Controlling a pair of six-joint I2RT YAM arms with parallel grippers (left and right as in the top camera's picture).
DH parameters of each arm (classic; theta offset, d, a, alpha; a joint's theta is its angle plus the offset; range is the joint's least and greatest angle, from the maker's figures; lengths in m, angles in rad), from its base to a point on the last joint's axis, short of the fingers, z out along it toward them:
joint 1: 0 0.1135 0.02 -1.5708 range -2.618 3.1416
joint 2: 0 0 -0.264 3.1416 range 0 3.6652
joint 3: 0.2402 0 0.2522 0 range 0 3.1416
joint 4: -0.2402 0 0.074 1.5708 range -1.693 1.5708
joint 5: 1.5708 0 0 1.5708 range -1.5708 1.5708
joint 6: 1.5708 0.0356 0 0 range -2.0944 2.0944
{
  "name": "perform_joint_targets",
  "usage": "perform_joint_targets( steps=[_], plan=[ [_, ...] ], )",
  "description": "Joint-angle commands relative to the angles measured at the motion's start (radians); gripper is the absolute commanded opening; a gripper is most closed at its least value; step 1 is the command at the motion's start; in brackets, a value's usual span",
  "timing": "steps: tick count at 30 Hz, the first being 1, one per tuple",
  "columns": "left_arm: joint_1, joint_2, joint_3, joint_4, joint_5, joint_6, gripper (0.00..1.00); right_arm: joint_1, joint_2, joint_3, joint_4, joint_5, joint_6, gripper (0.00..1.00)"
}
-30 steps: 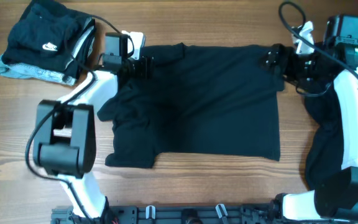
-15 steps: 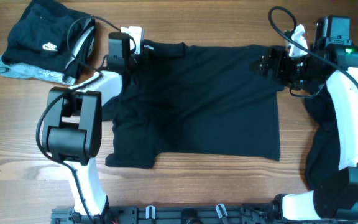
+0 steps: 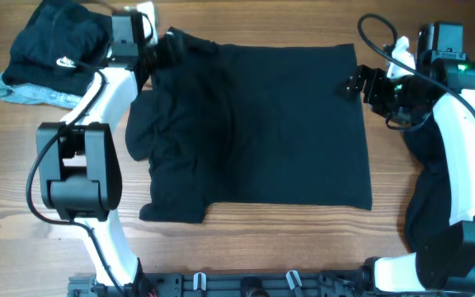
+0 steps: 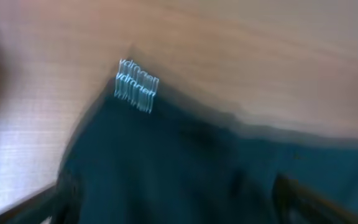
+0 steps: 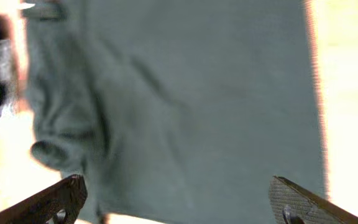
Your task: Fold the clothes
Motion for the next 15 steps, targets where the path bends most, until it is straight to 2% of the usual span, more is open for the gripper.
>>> perform_joint_targets(
  steps=[1, 3, 5, 8, 9, 11, 14, 15],
  plan=[
    [0.039, -0.031, 0.002, -0.263, -0.109, 0.035, 0.87, 0.001, 0.053, -0.024, -0.071, 0.230, 0.120, 0.93],
    [0.052, -0.031, 0.001, -0.331, -0.185, 0.035, 0.83, 0.001, 0.093, -0.089, -0.085, 0.219, 0.150, 0.94],
    [0.061, -0.029, -0.003, -0.343, -0.191, 0.037, 0.78, 0.000, 0.131, -0.189, -0.053, 0.217, 0.172, 0.96],
    [0.061, -0.025, -0.052, -0.298, -0.191, 0.063, 0.52, 0.000, 0.138, -0.308, 0.014, 0.211, 0.177, 0.95],
    [0.061, -0.019, -0.060, -0.281, -0.189, 0.062, 0.49, 0.000, 0.138, -0.314, 0.018, 0.211, 0.172, 0.95],
    [0.061, 0.005, -0.061, -0.259, -0.179, 0.061, 0.36, 0.000, 0.138, -0.315, 0.018, 0.211, 0.167, 0.95],
    [0.060, 0.042, -0.061, -0.217, -0.126, 0.062, 0.41, 0.000, 0.138, -0.315, 0.027, 0.211, 0.167, 0.95],
    [0.060, 0.057, -0.061, -0.206, -0.127, 0.062, 0.27, 0.000, 0.138, -0.315, 0.033, 0.211, 0.167, 0.95]
  ],
)
